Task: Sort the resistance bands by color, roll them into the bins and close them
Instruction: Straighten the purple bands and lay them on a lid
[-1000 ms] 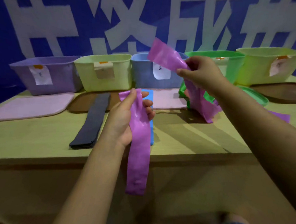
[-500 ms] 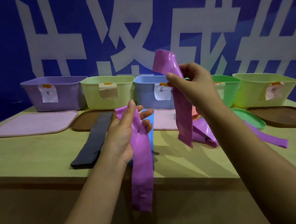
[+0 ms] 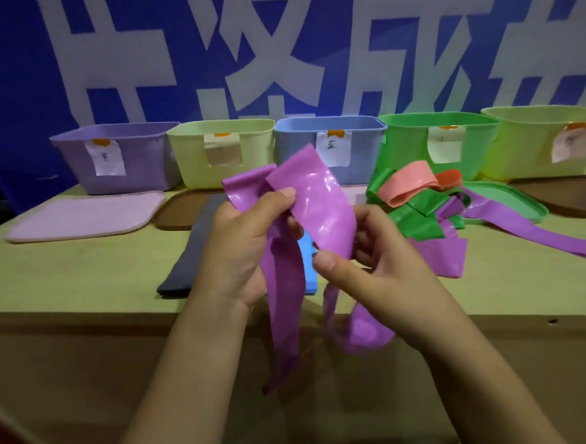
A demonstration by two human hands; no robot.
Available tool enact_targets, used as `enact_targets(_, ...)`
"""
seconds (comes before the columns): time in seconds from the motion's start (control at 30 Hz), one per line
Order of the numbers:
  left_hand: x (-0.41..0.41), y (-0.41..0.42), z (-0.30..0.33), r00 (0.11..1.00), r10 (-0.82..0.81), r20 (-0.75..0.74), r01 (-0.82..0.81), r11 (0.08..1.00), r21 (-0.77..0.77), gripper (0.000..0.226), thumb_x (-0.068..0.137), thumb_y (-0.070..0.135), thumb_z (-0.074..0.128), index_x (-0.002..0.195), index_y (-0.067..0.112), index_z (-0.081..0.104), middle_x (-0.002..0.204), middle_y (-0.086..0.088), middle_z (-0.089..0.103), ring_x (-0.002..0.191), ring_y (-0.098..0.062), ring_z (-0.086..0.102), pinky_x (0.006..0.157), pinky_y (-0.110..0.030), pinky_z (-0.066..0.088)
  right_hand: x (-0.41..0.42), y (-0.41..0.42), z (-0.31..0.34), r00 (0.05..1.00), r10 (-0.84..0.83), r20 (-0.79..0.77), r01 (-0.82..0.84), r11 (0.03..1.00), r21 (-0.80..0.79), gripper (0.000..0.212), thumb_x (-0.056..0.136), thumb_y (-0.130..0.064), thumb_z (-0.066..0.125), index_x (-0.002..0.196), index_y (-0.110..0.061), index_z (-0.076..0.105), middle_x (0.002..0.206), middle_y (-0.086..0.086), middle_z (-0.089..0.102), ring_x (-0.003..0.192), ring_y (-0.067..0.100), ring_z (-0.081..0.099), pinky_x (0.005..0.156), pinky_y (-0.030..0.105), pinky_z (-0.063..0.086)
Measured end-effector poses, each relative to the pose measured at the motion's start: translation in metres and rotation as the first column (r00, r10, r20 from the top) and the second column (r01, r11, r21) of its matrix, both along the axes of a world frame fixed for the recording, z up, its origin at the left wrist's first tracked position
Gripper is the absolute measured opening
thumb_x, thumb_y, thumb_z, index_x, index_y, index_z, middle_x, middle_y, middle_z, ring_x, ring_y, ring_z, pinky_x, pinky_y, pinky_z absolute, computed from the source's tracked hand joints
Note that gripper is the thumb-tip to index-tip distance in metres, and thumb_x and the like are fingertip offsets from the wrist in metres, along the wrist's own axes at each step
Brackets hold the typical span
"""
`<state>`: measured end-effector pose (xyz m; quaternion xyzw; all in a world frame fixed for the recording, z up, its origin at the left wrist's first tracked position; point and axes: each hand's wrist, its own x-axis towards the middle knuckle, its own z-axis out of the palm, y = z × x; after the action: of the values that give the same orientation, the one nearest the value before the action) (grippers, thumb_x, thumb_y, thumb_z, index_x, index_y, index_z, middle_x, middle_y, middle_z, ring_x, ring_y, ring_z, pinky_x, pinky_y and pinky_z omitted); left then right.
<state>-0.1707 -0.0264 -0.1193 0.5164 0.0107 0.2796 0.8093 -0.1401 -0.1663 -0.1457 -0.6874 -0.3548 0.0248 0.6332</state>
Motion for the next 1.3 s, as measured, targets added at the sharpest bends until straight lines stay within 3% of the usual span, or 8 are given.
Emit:
enact_targets(0.23,-0.007,0.0,-0.009,0.978,-0.192,-0.081,0.204,0.962,0.181,0.015,0.074,-0.003,0.063,0.083,0.008,0.067,0.067,-0.013,0.06,0.058,-0.021,0.055,0.054,-0.025,0.049,0.009,0.003,0.016,0.999,-0.041,0.01,0.037,0.969,0.244,0.01,0.08,-0.027,0.064,0.089,-0.027,0.065,0.077,-0.01,0.065,0.075,0.005,0.06,0.069,0.023,0.05)
enact_targets(0.37,-0.009,0.001,-0.018,0.955,-0.232,-0.183,0.266,0.945,0.191,0.013,0.069,0.008,0.063,0.08,0.005,0.069,0.073,-0.015,0.053,0.057,-0.02,0.051,0.054,-0.026,0.045,0.014,0.007,0.011,0.995,-0.095,-0.02,0.097,0.956,0.276,0.01,0.075,-0.024,0.068,0.075,-0.033,0.071,0.072,-0.004,0.064,0.071,0.011,0.056,0.065,0.028,0.045)
enact_targets(0.57,-0.005,0.003,-0.021,0.95,-0.231,-0.209,0.236,0.972,-0.001,0.071,0.084,0.047,0.063,0.126,-0.004,0.04,0.064,-0.011,0.06,0.047,-0.024,0.051,0.05,-0.029,0.045,0.013,0.001,0.0,0.987,-0.089,-0.137,0.136,0.911,0.39,0.007,0.07,-0.018,0.071,0.074,-0.024,0.073,0.071,-0.007,0.068,0.07,0.007,0.058,0.065,0.018,0.047)
enact_targets(0.67,-0.005,0.0,-0.021,0.985,-0.1,-0.141,0.111,0.992,0.066,0.025,0.091,0.033,0.049,0.097,0.009,0.054,0.076,-0.01,0.066,0.052,-0.021,0.062,0.052,-0.03,0.053,0.008,0.0,0.0,0.988,-0.057,-0.141,0.113,0.895,0.431,0.009,0.069,-0.013,0.07,0.074,-0.019,0.068,0.067,-0.007,0.066,0.065,0.004,0.058,0.06,0.015,0.047)
enact_targets(0.77,-0.003,-0.001,-0.023,0.998,-0.035,-0.057,0.04,0.995,0.087,0.009,0.077,0.024,0.061,0.076,0.015,0.061,0.08,-0.009,0.065,0.07,-0.018,0.063,0.069,-0.032,0.054,0.003,-0.002,0.0,0.993,-0.029,-0.119,0.079,0.894,0.44,0.01,0.071,-0.01,0.069,0.071,-0.02,0.068,0.067,-0.008,0.066,0.064,0.004,0.058,0.06,0.014,0.047)
enact_targets(1.0,-0.009,-0.004,-0.019,0.994,0.026,-0.109,-0.004,0.981,0.195,0.023,0.056,0.034,0.075,0.071,0.017,0.075,0.079,-0.01,0.069,0.072,-0.02,0.062,0.061,-0.025,0.054,-0.014,-0.01,0.01,0.997,0.065,-0.038,-0.044,0.909,0.414,0.016,0.07,-0.009,0.069,0.071,-0.024,0.071,0.069,-0.008,0.066,0.065,0.003,0.059,0.06,0.014,0.048)
enact_targets(1.13,-0.016,-0.011,-0.012,0.983,-0.123,-0.137,0.144,0.977,0.159,0.013,0.06,0.021,0.07,0.069,0.015,0.075,0.063,-0.003,0.069,0.048,-0.008,0.06,0.043,-0.014,0.045,-0.016,-0.003,0.008,0.998,0.058,-0.023,-0.043,0.913,0.406,0.017,0.071,-0.01,0.069,0.073,-0.027,0.072,0.07,-0.009,0.067,0.067,0.003,0.06,0.061,0.015,0.048)
enact_targets(1.3,-0.017,-0.005,-0.012,0.978,-0.19,-0.088,0.198,0.977,0.084,0.026,0.063,0.014,0.065,0.088,0.009,0.068,0.073,-0.006,0.073,0.062,-0.011,0.068,0.055,-0.021,0.054,-0.009,-0.007,0.005,0.997,-0.046,-0.063,0.069,0.901,0.429,0.01,0.071,-0.013,0.071,0.074,-0.022,0.071,0.073,-0.006,0.069,0.071,0.006,0.062,0.063,0.017,0.05)
